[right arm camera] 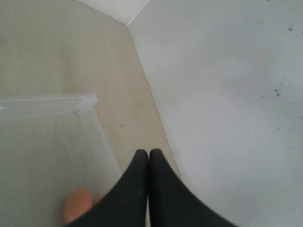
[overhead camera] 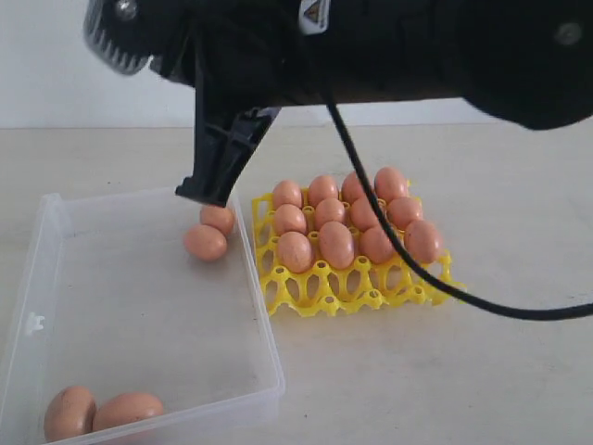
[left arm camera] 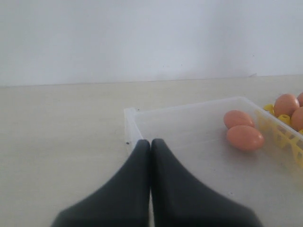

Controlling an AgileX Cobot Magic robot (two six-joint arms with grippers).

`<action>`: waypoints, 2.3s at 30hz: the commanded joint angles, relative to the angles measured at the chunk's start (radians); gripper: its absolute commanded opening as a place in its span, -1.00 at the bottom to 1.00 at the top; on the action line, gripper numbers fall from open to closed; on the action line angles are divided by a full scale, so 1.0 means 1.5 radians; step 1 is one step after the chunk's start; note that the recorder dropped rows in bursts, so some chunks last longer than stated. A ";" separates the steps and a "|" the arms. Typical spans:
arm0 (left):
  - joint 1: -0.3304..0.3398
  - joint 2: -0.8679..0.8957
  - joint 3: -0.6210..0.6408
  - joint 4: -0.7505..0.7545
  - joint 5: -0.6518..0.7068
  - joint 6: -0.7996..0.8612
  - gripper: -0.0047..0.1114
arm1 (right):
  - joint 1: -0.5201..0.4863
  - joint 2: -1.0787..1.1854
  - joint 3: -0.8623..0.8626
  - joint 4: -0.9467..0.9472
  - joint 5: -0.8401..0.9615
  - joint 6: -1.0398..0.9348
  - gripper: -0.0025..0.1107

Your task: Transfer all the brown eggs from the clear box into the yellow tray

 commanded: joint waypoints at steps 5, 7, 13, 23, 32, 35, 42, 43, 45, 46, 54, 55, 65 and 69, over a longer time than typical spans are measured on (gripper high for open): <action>-0.003 -0.002 -0.002 -0.004 -0.001 0.000 -0.99 | 0.036 0.039 -0.008 -0.008 0.053 0.032 -0.96; -0.003 -0.002 -0.002 -0.004 -0.001 0.000 -0.99 | 0.036 0.044 -0.008 -0.007 0.083 0.032 -0.96; -0.003 -0.002 -0.002 -0.004 -0.001 0.000 -0.99 | 0.036 0.048 -0.008 -0.009 0.116 0.032 -0.96; -0.003 -0.002 -0.002 -0.004 -0.001 0.000 -0.99 | 0.036 0.048 -0.008 0.034 0.146 0.036 -0.96; -0.003 -0.002 -0.002 -0.004 -0.001 0.000 -0.99 | 0.036 0.048 -0.008 0.167 0.159 0.039 -0.96; -0.003 -0.002 -0.002 -0.004 -0.001 0.000 -0.99 | 0.036 0.048 -0.008 0.186 0.160 0.044 -0.96; -0.003 -0.002 -0.002 -0.004 -0.001 0.000 -0.99 | 0.036 0.052 -0.008 0.191 0.165 0.116 -0.96; -0.003 -0.002 -0.002 -0.004 -0.001 0.000 -0.99 | 0.036 0.055 -0.008 0.187 0.159 0.126 -0.96; -0.003 -0.002 -0.002 -0.004 -0.001 0.000 -0.99 | 0.036 0.070 -0.023 0.172 0.170 0.182 -0.96; -0.003 -0.002 -0.002 -0.004 -0.001 0.000 -0.99 | 0.036 0.085 -0.040 0.157 0.190 0.215 -0.96; -0.003 -0.002 -0.002 -0.004 -0.001 0.000 -0.99 | 0.032 0.333 -0.375 -0.030 0.407 0.384 0.24; -0.003 -0.002 -0.002 -0.004 -0.001 0.000 -0.99 | 0.030 0.370 -0.420 -0.067 0.437 0.396 0.17; -0.003 -0.002 -0.002 -0.004 -0.001 0.000 -0.99 | 0.025 0.501 -0.521 -0.243 0.468 0.464 -0.01; -0.003 -0.002 -0.002 -0.004 -0.001 0.000 -0.99 | 0.025 0.510 -0.521 -0.243 0.457 0.466 0.02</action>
